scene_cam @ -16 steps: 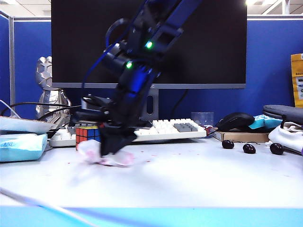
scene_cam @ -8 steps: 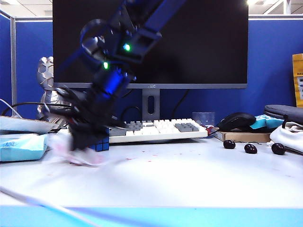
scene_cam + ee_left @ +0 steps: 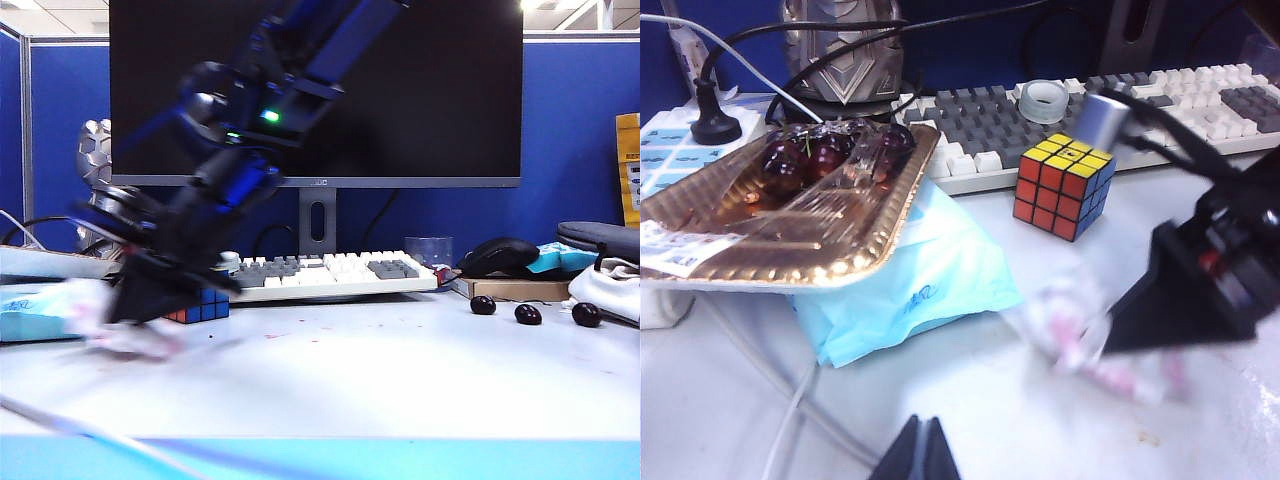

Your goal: Use the wet wipes on the table to wipe the cherry juice off the table, then put the wipes back on the table.

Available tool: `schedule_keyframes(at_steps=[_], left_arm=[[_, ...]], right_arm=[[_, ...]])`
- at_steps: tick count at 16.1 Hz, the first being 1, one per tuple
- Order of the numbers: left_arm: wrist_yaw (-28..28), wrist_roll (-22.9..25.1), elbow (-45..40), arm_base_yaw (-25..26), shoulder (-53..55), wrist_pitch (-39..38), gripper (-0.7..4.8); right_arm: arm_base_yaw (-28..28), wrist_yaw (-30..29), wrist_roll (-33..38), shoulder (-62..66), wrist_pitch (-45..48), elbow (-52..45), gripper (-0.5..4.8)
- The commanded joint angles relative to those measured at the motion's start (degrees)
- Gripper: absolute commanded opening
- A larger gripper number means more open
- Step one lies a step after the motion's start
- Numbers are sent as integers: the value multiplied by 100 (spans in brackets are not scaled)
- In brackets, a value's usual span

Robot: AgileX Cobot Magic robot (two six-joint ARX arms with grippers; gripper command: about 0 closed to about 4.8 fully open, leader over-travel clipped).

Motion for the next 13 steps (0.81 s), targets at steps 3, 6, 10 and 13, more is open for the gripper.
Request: schedule_keyframes(at_steps=[3, 6, 10, 13], left_arm=[[33, -22, -4, 13, -20, -61, -2], [33, -22, -4, 13, -20, -61, -2], [35, -22, -4, 13, -20, -61, -2], [35, -20, -4, 13, -20, -61, -2]], right_arm=[[-76, 1799, 431, 9, 13, 28, -6], [-236, 2232, 785, 7, 382, 31, -6], [-136, 527, 835, 35, -11, 28, -6], [-192, 1670, 833, 44, -743, 28, -6]])
